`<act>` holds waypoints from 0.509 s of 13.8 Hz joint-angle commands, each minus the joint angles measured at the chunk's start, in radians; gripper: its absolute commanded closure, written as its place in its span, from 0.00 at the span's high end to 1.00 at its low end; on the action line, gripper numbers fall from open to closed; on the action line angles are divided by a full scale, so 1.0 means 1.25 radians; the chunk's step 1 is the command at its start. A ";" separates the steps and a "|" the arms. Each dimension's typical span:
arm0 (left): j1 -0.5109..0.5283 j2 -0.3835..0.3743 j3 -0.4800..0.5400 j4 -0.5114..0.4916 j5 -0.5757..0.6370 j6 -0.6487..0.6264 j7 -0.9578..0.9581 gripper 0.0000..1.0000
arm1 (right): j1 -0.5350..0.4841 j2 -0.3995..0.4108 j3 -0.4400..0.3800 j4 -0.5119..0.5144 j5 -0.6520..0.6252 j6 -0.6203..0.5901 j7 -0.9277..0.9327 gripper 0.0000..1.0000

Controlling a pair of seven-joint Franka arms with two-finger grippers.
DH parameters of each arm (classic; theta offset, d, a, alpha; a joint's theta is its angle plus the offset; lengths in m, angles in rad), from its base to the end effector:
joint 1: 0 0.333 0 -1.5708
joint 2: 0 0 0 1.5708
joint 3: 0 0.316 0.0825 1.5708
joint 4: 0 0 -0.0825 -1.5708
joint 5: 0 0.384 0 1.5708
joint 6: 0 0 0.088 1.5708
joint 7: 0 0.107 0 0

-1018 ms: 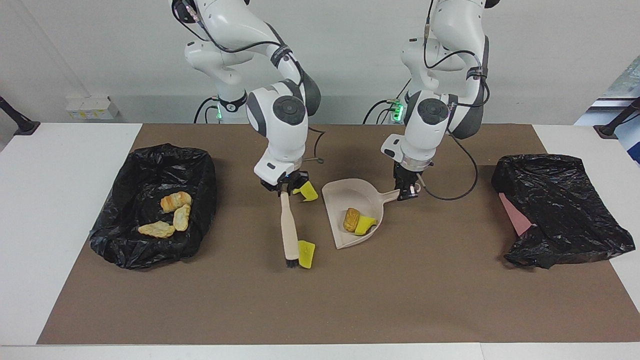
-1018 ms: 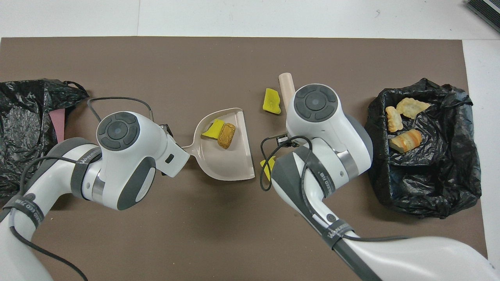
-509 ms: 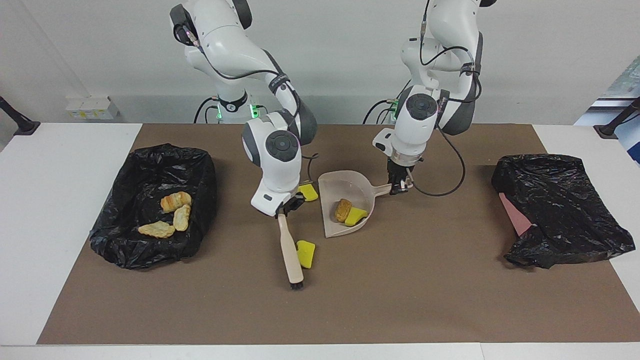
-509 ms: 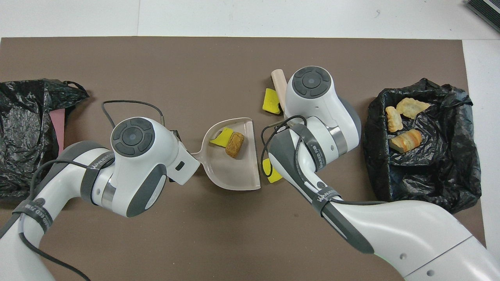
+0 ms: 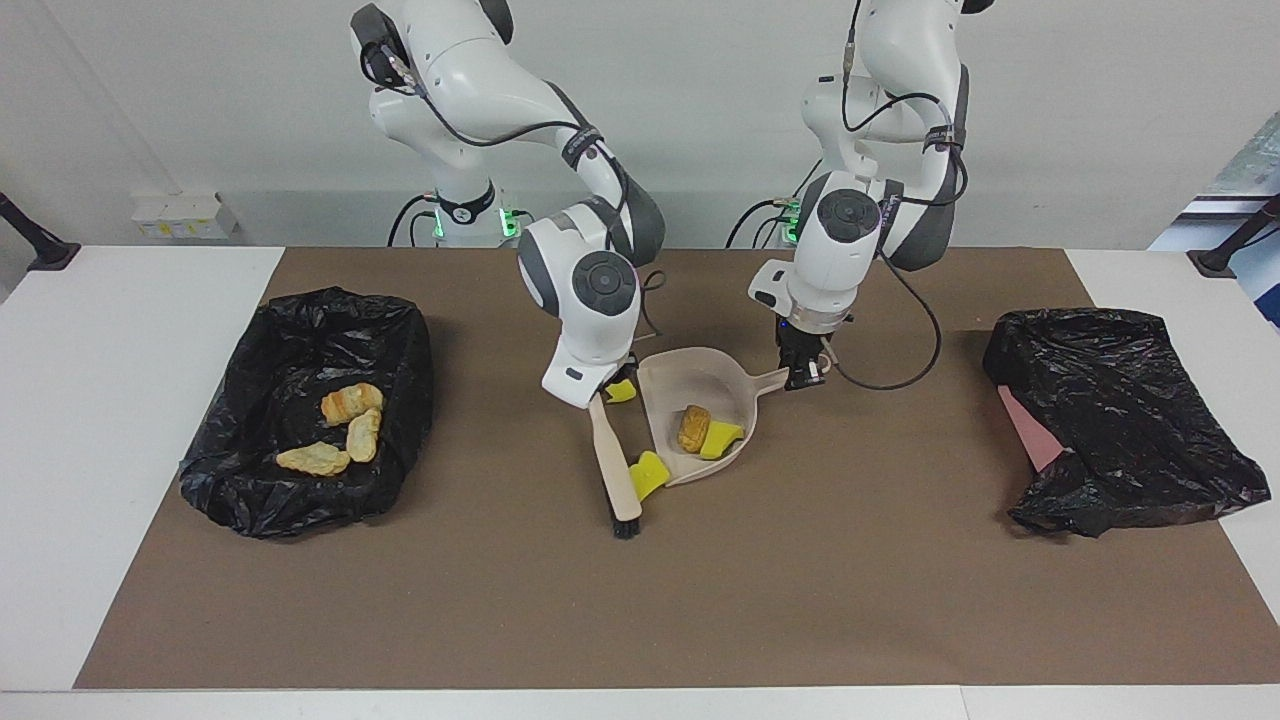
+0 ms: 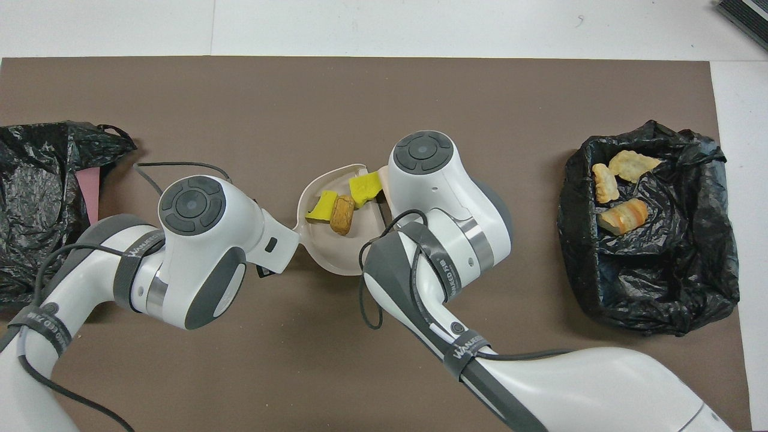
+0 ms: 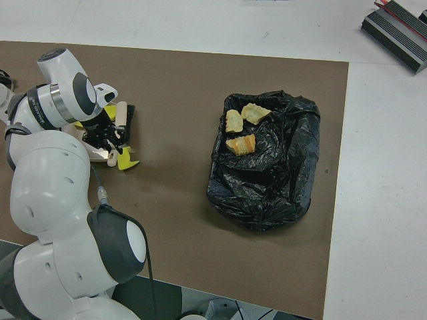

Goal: Sweep and dump trash in bin
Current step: 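Brush the remaining sponge and bread into the dustpan with the right gripper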

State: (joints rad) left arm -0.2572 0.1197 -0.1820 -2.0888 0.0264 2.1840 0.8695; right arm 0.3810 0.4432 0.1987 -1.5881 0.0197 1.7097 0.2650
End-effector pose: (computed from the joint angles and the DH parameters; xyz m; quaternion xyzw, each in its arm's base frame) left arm 0.5102 -0.2370 0.3665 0.7890 -0.6143 -0.0109 0.0025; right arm 0.5424 0.3400 0.3620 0.9750 0.1491 -0.1637 0.0158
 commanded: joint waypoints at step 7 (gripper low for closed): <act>-0.003 -0.021 0.000 -0.021 0.017 0.003 0.183 0.00 | -0.047 -0.189 -0.006 -0.117 0.017 -0.179 0.057 0.00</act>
State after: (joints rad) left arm -0.2449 0.1197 -0.1822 -2.0887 0.0301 2.1882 1.0671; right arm 0.3264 0.2747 0.1929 -1.6150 0.0300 1.4814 0.3082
